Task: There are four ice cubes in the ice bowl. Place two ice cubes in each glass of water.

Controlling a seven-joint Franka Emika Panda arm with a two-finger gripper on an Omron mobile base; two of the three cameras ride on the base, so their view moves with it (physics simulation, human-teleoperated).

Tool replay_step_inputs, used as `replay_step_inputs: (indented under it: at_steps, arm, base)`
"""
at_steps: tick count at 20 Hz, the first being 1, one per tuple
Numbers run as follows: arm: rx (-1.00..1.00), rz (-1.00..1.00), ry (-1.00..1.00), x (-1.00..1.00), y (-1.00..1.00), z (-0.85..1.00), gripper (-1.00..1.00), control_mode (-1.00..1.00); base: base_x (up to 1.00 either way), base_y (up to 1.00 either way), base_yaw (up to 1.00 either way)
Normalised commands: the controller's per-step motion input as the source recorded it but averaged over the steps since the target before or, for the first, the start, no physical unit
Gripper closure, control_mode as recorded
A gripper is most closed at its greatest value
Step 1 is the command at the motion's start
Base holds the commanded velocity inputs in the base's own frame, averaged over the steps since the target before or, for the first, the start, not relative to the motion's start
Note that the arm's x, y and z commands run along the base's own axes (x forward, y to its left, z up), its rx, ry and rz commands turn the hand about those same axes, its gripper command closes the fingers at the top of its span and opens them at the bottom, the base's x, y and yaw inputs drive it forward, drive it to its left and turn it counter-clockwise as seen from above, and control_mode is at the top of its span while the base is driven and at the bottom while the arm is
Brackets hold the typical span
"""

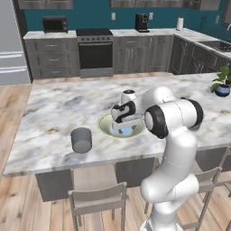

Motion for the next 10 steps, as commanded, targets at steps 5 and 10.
replay_step_inputs:
  at_steps: [5, 10]
  arm:
    - [0.0, 0.02, 0.0, 0.23, 0.06, -0.18, -1.0, -1.0]
    - [0.0, 0.0, 0.0, 0.0, 0.0, -0.15, -1.0, -1.0]
  base:
    - [0.0, 0.0, 0.0]
    - [0.0, 0.0, 0.0]
